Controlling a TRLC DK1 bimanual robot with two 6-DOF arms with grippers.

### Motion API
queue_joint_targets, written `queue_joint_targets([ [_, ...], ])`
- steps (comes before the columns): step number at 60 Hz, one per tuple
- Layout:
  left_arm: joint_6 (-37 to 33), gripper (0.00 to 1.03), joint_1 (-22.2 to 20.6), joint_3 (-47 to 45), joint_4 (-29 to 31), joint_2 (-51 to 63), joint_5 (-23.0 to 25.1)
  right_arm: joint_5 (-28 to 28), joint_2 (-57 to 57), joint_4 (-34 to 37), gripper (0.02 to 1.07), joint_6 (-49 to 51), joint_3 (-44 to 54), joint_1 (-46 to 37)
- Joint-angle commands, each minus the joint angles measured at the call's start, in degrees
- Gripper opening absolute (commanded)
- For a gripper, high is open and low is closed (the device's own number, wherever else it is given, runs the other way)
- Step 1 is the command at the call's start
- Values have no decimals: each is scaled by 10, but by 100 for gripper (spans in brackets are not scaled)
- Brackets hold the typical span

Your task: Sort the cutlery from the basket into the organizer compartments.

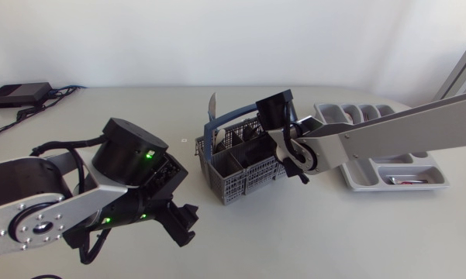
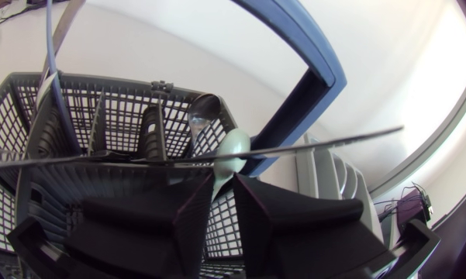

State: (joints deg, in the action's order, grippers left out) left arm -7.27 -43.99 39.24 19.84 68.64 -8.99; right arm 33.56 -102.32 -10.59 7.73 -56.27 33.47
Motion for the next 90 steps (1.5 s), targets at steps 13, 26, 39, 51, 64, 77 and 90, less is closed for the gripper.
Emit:
queue_joint_targets([
  [13, 14, 83, -5, -5, 1, 1, 4, 11, -9, -20, 8, 11, -2, -27],
  [26, 13, 83, -5, -4, 4, -3, 4, 1, 63, -19, 7, 10, 40, -17],
  [39, 13, 83, -5, -7, 5, -4, 3, -61, 128, 5, 8, -4, 57, -24],
  [51, 13, 83, -5, -5, 5, -4, 4, -108, 147, 66, 36, -30, 29, -32],
  [64, 13, 83, -5, -12, 2, -3, 4, -164, 135, 91, 40, -40, 6, -70],
  [77, 9, 83, 0, -16, 1, -4, 4, -292, 86, 94, 37, -47, -19, -189],
  [90, 13, 83, -3, -16, -1, -2, 4, -454, 44, 112, 26, -47, -75, -257],
])
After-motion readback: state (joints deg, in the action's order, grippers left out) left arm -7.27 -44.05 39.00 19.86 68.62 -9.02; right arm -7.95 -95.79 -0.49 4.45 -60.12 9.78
